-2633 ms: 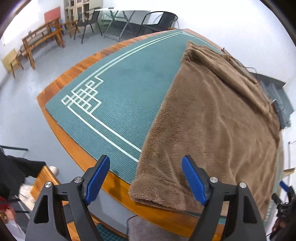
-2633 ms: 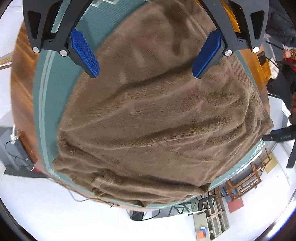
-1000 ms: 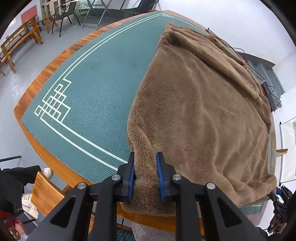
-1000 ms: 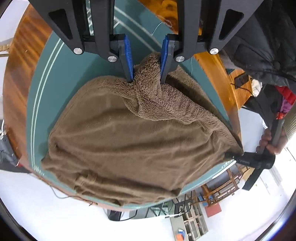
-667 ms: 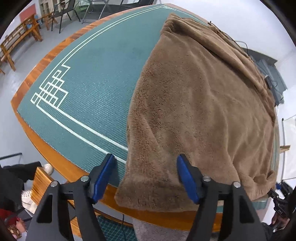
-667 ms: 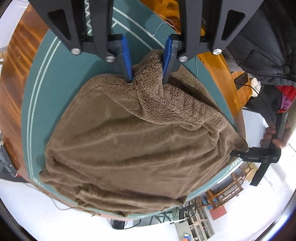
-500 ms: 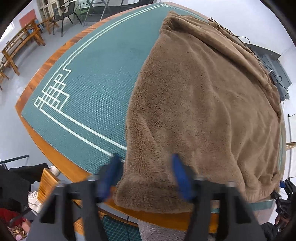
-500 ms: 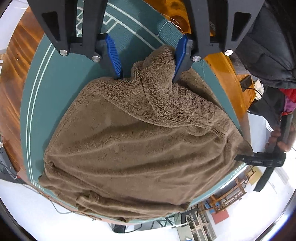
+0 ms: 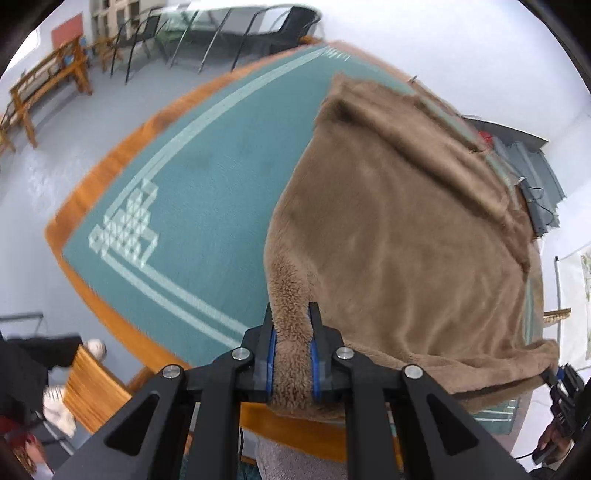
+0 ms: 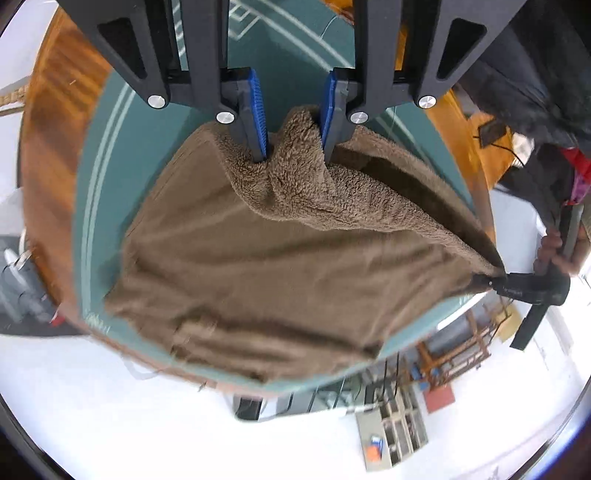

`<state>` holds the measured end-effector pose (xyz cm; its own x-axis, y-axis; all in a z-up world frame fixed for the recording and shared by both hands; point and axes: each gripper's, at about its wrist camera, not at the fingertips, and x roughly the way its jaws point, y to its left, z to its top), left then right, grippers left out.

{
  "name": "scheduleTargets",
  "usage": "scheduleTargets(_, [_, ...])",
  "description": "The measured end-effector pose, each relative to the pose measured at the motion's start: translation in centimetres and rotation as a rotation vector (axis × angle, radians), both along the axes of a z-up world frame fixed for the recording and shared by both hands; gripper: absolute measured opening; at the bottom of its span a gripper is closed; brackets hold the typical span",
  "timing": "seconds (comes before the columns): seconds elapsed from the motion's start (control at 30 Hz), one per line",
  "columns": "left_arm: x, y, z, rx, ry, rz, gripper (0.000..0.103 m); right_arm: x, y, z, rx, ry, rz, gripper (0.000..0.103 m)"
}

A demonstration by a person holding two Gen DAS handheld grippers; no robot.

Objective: Fold clothes

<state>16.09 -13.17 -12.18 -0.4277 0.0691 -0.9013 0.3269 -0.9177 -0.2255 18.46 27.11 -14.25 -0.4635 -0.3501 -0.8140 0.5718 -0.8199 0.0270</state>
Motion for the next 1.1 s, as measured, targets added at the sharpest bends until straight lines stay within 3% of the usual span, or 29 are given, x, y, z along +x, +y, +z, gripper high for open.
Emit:
scheduleTargets(0.13, [-0.3,-0.9,4.5,-0.039,0.094,-0.021,0.015,-0.8,0.5,2.9,-0.003,0.094,-0.05,0.026])
scheduleTargets(0.2, [-1.2,-1.5,6.7,-0.051,0.137,-0.014,0.015,-1.5,0.8,4.4,0.006,0.153,-0.104,0.015])
scheduleTargets(0.27, [-2.2,-2.3,8.8,-0.049,0.181,-0.002,0.015,-2.9,2.3,6.2,-0.019,0.197,-0.19,0.015])
scheduleTargets(0.37, [-3.7,-2.0,10.7,-0.037,0.215,-0.033,0.015,-4.9,3.3,7.4,-0.019,0.217,-0.253,0.015])
scheduleTargets(0.47, [-5.3,-1.4,11.7,-0.057,0.226,-0.079,0.015,-5.2,2.8,7.0,-0.045,0.171,-0.18,0.015])
scheduleTargets(0.53, [-6.3,-1.6,11.3,-0.053,0.212,-0.092,0.015,-4.9,1.6,5.6,-0.047,0.121,-0.118,0.022])
scheduleTargets(0.57, [-6.5,-1.8,11.1,-0.049,0.203,-0.09,0.015,-4.8,1.0,4.7,-0.039,0.098,-0.094,0.035])
scheduleTargets(0.6, [-6.8,-2.1,10.6,-0.043,0.189,-0.085,0.015,-4.9,0.5,3.9,-0.034,0.088,-0.083,0.059])
scheduleTargets(0.67, [-6.8,-2.7,9.7,-0.032,0.16,-0.071,0.015,-5.0,-0.4,2.3,-0.026,0.078,-0.071,0.072])
scheduleTargets(0.8, [-6.1,-3.6,7.9,-0.022,0.119,-0.056,0.016,-7.3,-2.5,-0.8,-0.047,-0.011,-0.001,0.072])
scheduleTargets(1.03, [-4.7,-5.1,5.7,0.009,0.067,-0.015,0.016,-12.6,-5.9,-5.2,0.037,-0.118,0.166,0.072])
scheduleTargets(1.1, [-4.4,-5.4,5.1,0.013,0.051,-0.007,0.016,-14.3,-6.6,-5.9,-0.019,-0.2,0.201,0.072])
